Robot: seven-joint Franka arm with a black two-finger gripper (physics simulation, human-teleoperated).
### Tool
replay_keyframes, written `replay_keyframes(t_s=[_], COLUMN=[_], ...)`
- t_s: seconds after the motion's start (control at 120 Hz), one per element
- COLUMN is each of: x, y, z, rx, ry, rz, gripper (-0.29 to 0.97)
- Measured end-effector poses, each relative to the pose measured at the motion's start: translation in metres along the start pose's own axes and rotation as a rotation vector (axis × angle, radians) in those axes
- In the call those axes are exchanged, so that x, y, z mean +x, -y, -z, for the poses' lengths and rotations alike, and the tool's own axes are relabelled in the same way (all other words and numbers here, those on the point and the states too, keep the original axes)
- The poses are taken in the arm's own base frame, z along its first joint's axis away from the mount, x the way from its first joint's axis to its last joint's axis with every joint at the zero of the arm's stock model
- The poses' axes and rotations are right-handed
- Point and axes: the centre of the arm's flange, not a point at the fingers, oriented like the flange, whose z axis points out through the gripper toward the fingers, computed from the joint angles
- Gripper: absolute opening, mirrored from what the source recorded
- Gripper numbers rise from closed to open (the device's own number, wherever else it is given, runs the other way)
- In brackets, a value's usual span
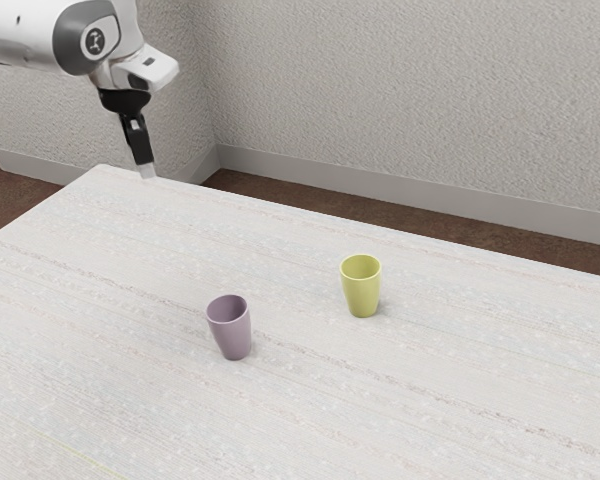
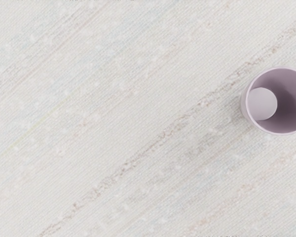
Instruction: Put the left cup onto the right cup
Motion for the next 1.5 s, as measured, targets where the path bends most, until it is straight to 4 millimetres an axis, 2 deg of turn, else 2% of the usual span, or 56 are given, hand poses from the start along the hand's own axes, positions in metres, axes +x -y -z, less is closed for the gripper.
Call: replay_keyframes(t_s=[0.142, 0.208, 0.425, 0.633, 0.758, 0.983, 1.233, 1.5], x=[0.0, 0.002, 0.015, 0.032, 0.043, 0.05, 0.07, 0.084], y=[-0.001, -0.004, -0.004, 0.0, -0.008, -0.026, -0.051, -0.063], z=[-0.004, -0.014, -0.063, -0.102, -0.112, -0.137, -0.156, -0.175], rx=[-0.01, -0.025, -0.036, -0.035, -0.032, -0.051, -0.066, -0.074], ry=[0.009, 0.013, 0.024, 0.036, 0.03, 0.037, 0.043, 0.054], rz=[-0.029, -0.044, -0.083, -0.123, -0.155, -0.188, -0.234, -0.253], gripper=[0.68, 0.68, 0.68, 0.68, 0.68, 0.68, 0.68, 0.68])
